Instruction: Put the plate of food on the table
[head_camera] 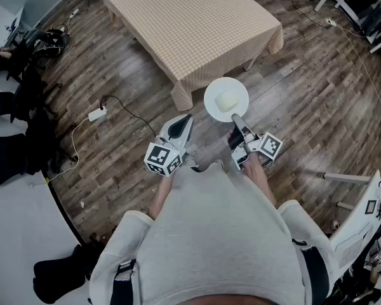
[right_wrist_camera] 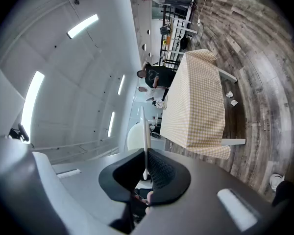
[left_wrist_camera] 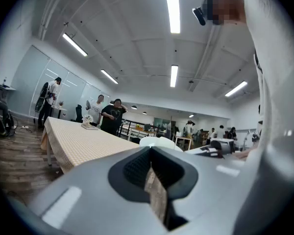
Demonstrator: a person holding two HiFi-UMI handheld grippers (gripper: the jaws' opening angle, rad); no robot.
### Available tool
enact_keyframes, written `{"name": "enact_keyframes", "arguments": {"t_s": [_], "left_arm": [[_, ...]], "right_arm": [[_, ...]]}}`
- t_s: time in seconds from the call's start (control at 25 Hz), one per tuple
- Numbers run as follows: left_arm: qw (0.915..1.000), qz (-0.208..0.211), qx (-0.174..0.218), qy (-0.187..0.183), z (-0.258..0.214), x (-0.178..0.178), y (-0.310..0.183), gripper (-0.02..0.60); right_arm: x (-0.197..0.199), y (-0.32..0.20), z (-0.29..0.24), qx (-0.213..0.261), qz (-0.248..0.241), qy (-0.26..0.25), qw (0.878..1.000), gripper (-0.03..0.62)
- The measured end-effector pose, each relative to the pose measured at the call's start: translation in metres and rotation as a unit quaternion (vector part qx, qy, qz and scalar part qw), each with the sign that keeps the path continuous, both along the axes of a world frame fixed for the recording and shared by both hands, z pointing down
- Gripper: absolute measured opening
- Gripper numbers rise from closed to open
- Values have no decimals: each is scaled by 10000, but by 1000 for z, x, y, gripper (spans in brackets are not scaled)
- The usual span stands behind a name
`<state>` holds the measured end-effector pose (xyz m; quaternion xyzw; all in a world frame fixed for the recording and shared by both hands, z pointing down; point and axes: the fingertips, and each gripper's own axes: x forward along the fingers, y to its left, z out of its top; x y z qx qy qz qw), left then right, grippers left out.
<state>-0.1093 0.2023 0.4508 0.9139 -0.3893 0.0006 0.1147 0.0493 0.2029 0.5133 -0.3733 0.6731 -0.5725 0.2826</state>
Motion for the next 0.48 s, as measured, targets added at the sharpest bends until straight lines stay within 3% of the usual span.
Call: {"name": "enact_keyframes", "arguments": {"t_s": [0.48], "left_arm": [[9998,-68,168,-101,-6,-5,-7,8]], "right_arm": [[-6,-8,1,117,-38,-104,9999,14]]}}
